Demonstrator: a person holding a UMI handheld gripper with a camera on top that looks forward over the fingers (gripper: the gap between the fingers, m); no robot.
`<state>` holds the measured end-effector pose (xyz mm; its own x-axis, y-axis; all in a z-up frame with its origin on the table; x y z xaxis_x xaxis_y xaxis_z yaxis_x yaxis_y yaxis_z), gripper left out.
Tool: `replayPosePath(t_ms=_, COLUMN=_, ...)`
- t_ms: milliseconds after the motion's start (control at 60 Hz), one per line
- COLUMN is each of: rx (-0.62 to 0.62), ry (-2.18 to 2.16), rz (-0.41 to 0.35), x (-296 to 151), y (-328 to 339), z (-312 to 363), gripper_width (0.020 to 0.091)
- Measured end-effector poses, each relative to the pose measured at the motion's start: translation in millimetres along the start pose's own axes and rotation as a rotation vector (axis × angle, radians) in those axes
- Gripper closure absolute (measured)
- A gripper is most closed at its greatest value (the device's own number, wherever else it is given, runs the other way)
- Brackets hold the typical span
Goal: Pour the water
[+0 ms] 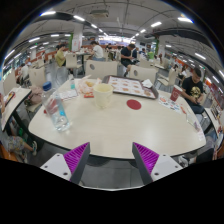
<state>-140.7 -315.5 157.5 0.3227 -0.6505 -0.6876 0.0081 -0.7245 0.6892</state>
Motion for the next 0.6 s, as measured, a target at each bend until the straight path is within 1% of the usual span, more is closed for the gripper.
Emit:
replayPosePath(t_ms=150, rx=-0.078, ry=-0.012, rz=-0.081, x=-28.5, y=-5.1, z=91.5, gripper_width=0.0248)
replayPosePath(t_ms=267, rx=-0.114, ry=-0.059, rz=-0.163, x=-60.0, y=-23.4, z=140.6, gripper_width=0.0251)
replayPosePath(t_ms=383, rx=-0.103, ry=-0.098, rz=-0.233, x=-85.9, y=-52.9, z=170.8, gripper_width=0.025)
replayPosePath(t_ms=500, rx=-0.066, ry=-0.109, rz=-0.255, x=-98.1, y=-83.2, z=184.6, gripper_width=0.0263)
replayPosePath(t_ms=550, rx=-0.04, ry=-0.098, rz=-0.28, x=-104.1, y=-94.1, z=185.4, gripper_width=0.0286)
replayPosePath(t_ms=600, rx=-0.021, ry=-0.085, rz=-0.294, x=-107.2, y=-105.0, z=185.0, gripper_width=0.035)
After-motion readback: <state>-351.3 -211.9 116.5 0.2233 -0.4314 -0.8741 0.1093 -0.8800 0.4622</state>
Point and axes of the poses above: the point between the fingertips, and its own axes, seen from behind it with the camera up: z to the left, x down, y backward, against the way the camera looks, the point moved 10 cm from there along y, backward, against the way the camera looks, and after that the axes turned 11 degrees about y, right-handed, at the moved point
